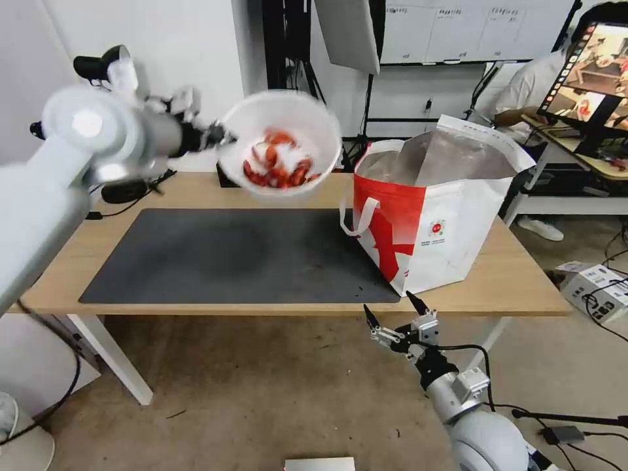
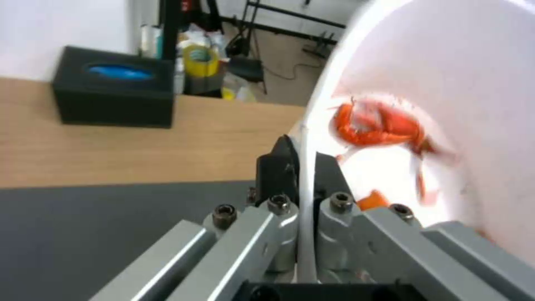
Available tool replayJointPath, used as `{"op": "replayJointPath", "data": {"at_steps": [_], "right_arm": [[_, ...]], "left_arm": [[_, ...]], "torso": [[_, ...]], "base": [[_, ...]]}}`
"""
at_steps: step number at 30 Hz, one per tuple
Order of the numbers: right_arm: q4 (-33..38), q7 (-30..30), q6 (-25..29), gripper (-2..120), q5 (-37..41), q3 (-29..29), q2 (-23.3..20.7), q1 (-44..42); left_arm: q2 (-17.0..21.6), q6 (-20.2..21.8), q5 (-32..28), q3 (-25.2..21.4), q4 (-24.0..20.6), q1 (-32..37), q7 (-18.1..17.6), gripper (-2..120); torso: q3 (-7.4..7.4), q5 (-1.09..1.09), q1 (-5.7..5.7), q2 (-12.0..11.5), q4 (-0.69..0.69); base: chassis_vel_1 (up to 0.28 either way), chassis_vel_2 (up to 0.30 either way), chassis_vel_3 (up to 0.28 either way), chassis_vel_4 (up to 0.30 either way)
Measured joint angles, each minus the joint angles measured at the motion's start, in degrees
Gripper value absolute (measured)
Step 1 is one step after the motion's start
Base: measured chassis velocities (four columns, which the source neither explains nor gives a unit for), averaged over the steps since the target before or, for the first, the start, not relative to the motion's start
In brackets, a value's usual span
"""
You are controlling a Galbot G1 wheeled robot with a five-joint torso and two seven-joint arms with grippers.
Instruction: Pick up the trash from the table and place it into the takeout bag.
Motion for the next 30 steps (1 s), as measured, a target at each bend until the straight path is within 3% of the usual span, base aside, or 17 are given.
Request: {"op": "replayJointPath", "data": {"at_steps": [4,6,15,19,26,30], "right_arm": [[0.0,0.0,0.0,100,0.0,0.0,0.0,0.0],[0.0,0.0,0.0,100,0.0,0.0,0.0,0.0],[0.0,0.0,0.0,100,0.0,0.0,0.0,0.0],[0.0,0.0,0.0,100,0.0,0.0,0.0,0.0],[0.0,0.0,0.0,100,0.0,0.0,0.0,0.0],[0.0,0.0,0.0,100,0.0,0.0,0.0,0.0]], "left_arm": [[-3.2,0.0,0.0,2.0,1.7,-2.6,-0.7,0],[-7.4,-0.4,0.3,4.1,4.1,-5.0,-1.1,0],[-14.2,-1.2,0.9,7.3,8.4,-7.9,-1.5,0],[-19.1,-2.0,2.4,8.1,11.2,-9.4,-2.5,0],[-29.0,-4.8,9.0,8.9,18.1,-10.9,-4.4,0],[-31.4,-6.1,11.9,9.8,20.2,-11.0,-4.8,0]], "torso": [[0.0,-0.02,0.0,0.0,0.01],[0.0,-0.01,0.0,0.0,0.0],[0.0,-0.02,0.0,0.0,0.02],[0.0,-0.01,0.0,0.0,0.02],[0.0,-0.01,0.01,0.0,0.01],[0.0,0.0,0.0,0.0,0.01]], "base": [[0.0,0.0,0.0,0.0],[0.0,0.0,0.0,0.0],[0.0,0.0,0.0,0.0],[0.0,0.0,0.0,0.0],[0.0,0.0,0.0,0.0],[0.0,0.0,0.0,0.0]]}}
